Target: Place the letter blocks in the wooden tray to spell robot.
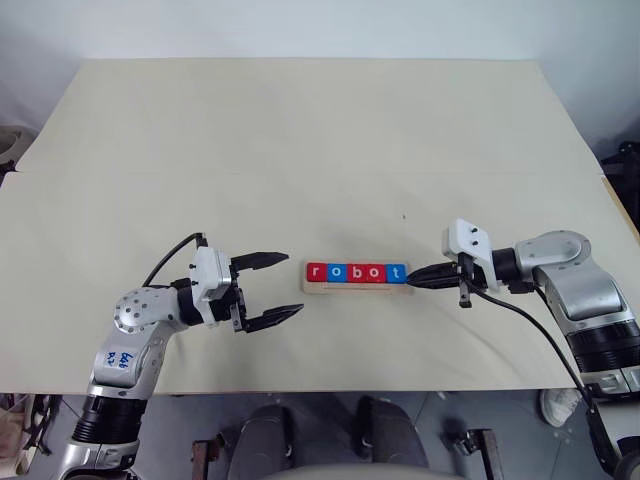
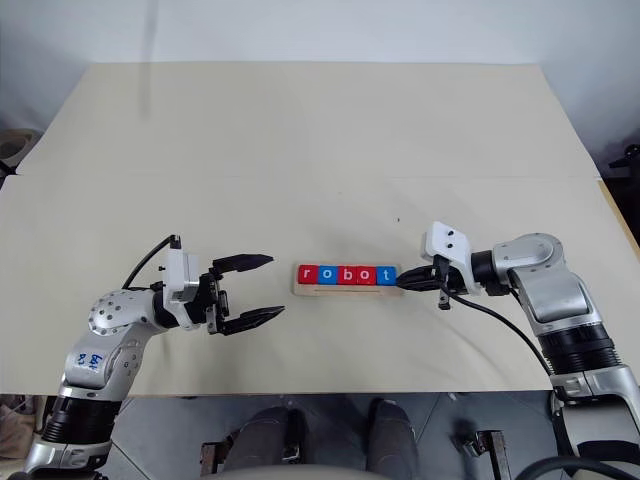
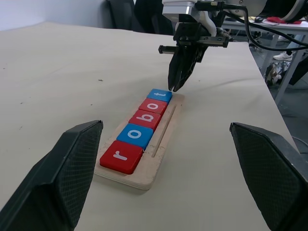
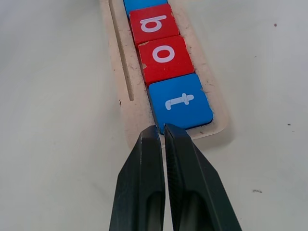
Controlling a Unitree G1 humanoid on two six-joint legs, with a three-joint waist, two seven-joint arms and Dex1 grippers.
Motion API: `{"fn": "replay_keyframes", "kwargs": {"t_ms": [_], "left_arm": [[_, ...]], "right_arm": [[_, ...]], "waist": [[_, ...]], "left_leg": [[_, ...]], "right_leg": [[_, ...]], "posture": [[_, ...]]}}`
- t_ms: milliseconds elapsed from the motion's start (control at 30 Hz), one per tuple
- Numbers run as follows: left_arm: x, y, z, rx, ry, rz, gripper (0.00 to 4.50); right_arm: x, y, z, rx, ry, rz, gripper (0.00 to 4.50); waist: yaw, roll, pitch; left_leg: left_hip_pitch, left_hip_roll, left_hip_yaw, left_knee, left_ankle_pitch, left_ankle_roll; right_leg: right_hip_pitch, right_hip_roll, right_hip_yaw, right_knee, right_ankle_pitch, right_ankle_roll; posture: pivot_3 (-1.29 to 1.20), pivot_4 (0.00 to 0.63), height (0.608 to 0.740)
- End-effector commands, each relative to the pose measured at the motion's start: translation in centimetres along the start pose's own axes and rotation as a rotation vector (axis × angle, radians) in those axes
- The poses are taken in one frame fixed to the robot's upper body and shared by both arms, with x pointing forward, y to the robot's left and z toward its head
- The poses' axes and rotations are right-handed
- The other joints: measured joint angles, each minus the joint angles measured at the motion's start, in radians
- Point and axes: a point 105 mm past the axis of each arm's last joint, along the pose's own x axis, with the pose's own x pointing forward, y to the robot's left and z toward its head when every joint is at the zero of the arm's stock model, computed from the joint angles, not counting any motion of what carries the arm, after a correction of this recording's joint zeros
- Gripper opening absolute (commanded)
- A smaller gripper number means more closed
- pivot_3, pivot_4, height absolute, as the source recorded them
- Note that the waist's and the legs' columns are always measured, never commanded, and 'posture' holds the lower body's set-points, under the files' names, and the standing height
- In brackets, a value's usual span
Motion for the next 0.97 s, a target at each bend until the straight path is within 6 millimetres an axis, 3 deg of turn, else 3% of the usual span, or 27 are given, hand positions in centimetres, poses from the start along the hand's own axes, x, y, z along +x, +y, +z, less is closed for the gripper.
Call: {"fn": "replay_keyframes", "kwargs": {"t_ms": [33, 167, 233, 400, 600, 967], "left_arm": [[0.1, -0.2, 1.0, 0.033, -0.027, -0.007, 4.5], [-0.4, -0.3, 0.8, 0.03, -0.017, 0.001, 4.5], [-0.8, -0.3, 0.7, 0.028, -0.007, 0.006, 4.5], [-3.0, 0.3, 0.4, 0.013, 0.038, 0.041, 4.5], [-4.2, 1.8, 0.4, 0.007, 0.058, 0.099, 4.5], [-4.5, 3.3, 0.4, 0.051, 0.101, 0.18, 4.5]], "right_arm": [[-0.3, 0.1, 0.6, -0.022, -0.009, -0.004, 0.21], [-1.4, -0.1, 1.3, -0.012, -0.072, -0.039, 0.21], [-2.2, 0.3, 2.0, -0.001, -0.129, -0.037, 0.75], [-4.6, 2.1, 2.1, -0.187, -0.248, -0.096, 2.4], [-5.8, 2.9, 1.4, -0.091, -0.348, -0.125, 4.46], [-5.4, 3.2, 1.3, -0.062, -0.372, -0.169, 4.46]], "waist": [[0.0, 0.0, 0.0], [0.001, 0.0, 0.0], [0.001, 0.0, 0.0], [0.004, 0.0, 0.0], [0.002, 0.0, 0.0], [0.002, 0.0, 0.0]], "left_leg": [[0.0, 0.0, 0.0, 0.0, 0.0, 0.0], [0.0, 0.0, 0.0, 0.0, 0.0, 0.0], [0.0, 0.0, 0.0, 0.0, 0.0, 0.0], [0.0, 0.0, 0.0, 0.0, 0.0, 0.0], [0.001, 0.0, 0.0, 0.0, 0.0, 0.0], [0.001, 0.0, 0.0, 0.0, 0.0, 0.0]], "right_leg": [[0.0, 0.0, 0.0, 0.0, 0.0, 0.0], [0.0, 0.0, 0.0, 0.0, 0.0, 0.0], [0.0, 0.0, 0.0, 0.0, 0.0, 0.0], [0.0, 0.0, 0.0, -0.001, 0.0, 0.0], [0.001, 0.0, 0.0, 0.001, 0.0, 0.0], [0.001, 0.0, 0.0, 0.001, 0.0, 0.0]], "posture": [[0.0, 0.15, 0.74], [0.0, 0.15, 0.74], [0.0, 0.15, 0.74], [0.0, 0.15, 0.74], [0.0, 0.15, 0.74], [0.0, 0.15, 0.74]]}}
